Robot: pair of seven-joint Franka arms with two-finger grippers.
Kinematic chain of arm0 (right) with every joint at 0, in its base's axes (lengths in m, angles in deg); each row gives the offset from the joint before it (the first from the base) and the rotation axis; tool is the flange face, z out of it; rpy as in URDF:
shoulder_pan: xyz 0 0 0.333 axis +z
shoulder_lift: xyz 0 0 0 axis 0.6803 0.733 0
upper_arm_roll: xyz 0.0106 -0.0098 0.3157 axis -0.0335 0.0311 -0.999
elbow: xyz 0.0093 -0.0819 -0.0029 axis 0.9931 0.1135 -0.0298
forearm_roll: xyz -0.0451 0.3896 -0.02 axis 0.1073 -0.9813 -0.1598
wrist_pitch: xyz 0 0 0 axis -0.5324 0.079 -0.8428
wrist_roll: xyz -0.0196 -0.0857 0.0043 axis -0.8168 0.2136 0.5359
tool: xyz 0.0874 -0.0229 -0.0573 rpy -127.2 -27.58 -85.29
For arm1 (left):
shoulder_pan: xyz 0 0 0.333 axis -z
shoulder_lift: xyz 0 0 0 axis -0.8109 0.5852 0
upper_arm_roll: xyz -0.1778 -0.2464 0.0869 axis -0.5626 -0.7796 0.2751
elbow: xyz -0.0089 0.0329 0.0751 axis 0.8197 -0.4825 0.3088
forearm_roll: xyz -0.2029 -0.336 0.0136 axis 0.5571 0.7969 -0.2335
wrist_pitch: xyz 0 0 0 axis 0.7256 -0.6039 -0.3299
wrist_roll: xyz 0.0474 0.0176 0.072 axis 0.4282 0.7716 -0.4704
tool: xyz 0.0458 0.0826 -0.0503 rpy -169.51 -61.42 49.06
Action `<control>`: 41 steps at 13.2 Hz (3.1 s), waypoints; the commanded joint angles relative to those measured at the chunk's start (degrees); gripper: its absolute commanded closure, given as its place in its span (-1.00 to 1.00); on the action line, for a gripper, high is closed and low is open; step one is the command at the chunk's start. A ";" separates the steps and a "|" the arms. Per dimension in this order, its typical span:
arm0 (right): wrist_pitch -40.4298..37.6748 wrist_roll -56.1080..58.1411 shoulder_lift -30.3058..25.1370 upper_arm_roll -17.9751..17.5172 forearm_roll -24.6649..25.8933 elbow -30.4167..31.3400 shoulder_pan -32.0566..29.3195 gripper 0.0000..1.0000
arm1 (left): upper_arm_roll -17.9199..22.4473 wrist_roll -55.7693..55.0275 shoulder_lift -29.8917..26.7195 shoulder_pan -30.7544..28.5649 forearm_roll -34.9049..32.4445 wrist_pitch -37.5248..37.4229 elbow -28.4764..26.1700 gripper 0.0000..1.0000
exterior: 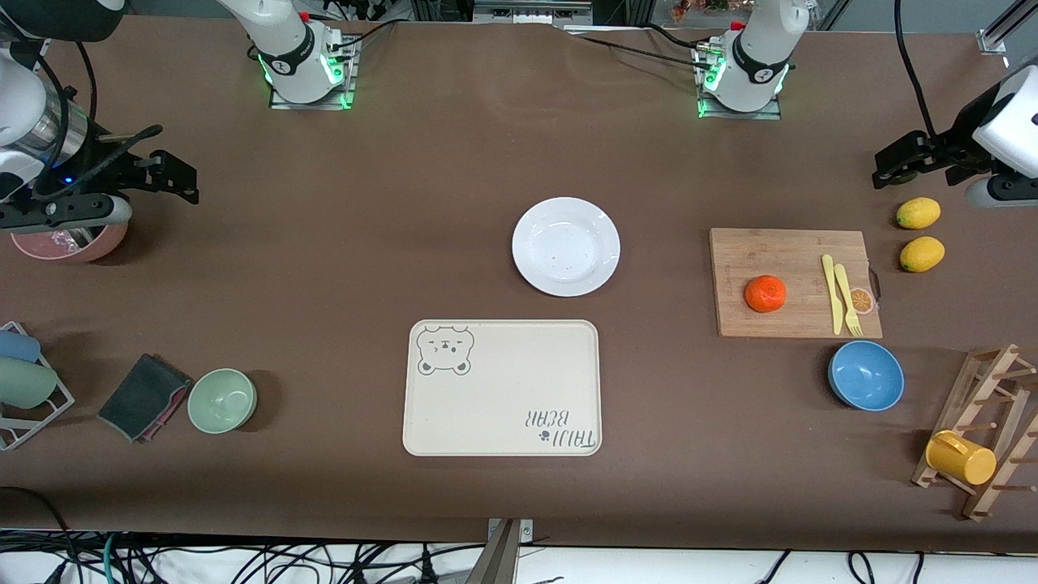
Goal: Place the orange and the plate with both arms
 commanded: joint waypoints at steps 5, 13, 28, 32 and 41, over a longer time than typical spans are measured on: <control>-0.08 -0.58 0.42 -0.29 -0.61 -0.76 -0.18 -1.00 | -0.12 0.45 0.85 -0.27 -0.91 -1.30 2.00 -1.00; -0.87 -0.40 0.25 0.23 -0.61 -0.76 -0.36 -1.00 | -0.20 0.80 1.29 -0.44 -1.00 -0.43 1.66 -1.00; -0.87 -0.58 0.25 -0.12 -0.61 -0.76 -0.36 -1.00 | -0.12 0.98 14.83 -1.68 0.92 30.91 -20.46 -1.00; -0.87 -0.49 0.25 0.06 -0.61 -0.76 -0.36 -1.00 | -0.12 0.89 16.67 -1.33 1.46 43.67 -29.18 -1.00; -0.87 -0.31 0.42 0.15 -1.58 -0.77 -0.36 -1.00 | -0.12 0.45 20.98 -0.80 1.55 54.76 -34.65 -0.91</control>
